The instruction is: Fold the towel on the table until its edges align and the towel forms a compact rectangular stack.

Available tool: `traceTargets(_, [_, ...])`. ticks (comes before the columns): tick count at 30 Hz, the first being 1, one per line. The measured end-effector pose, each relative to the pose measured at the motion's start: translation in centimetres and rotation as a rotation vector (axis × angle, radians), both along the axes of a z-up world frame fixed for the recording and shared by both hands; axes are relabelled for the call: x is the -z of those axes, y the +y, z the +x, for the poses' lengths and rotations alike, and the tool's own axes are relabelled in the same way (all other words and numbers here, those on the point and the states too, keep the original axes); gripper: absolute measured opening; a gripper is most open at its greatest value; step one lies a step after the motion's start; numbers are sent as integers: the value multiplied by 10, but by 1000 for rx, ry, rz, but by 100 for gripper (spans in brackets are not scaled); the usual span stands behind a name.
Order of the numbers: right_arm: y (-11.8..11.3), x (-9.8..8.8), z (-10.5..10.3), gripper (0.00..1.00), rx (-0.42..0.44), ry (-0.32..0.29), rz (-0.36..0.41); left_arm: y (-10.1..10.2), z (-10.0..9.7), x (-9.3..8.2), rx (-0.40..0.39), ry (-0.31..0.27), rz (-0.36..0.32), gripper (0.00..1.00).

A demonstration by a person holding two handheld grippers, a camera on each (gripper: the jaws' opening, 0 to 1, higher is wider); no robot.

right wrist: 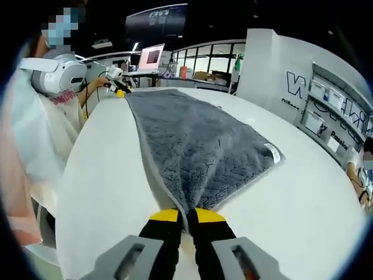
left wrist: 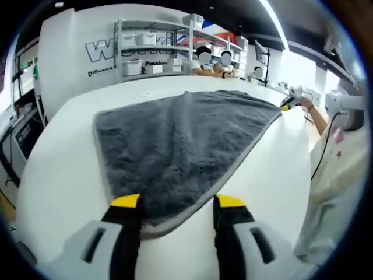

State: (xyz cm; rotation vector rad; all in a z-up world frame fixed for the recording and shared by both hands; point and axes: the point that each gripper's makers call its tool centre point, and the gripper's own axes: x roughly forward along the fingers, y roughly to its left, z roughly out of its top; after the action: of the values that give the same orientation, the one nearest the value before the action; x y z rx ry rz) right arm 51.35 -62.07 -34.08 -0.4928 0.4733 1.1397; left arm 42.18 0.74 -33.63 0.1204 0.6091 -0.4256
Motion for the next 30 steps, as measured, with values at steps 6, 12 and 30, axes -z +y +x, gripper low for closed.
traceTargets(6, [-4,0,-2,8,-16,0,-20,0,0,0,0,2,-5,52])
traceTargets(12, [-7,0,-2,8,-18,2,-23,0,0,-1,-1,-1,-10,52])
traceTargets(30, [-4,-1,-6,13,-14,37,-24,-2,-1,-1,16,7,-11,57])
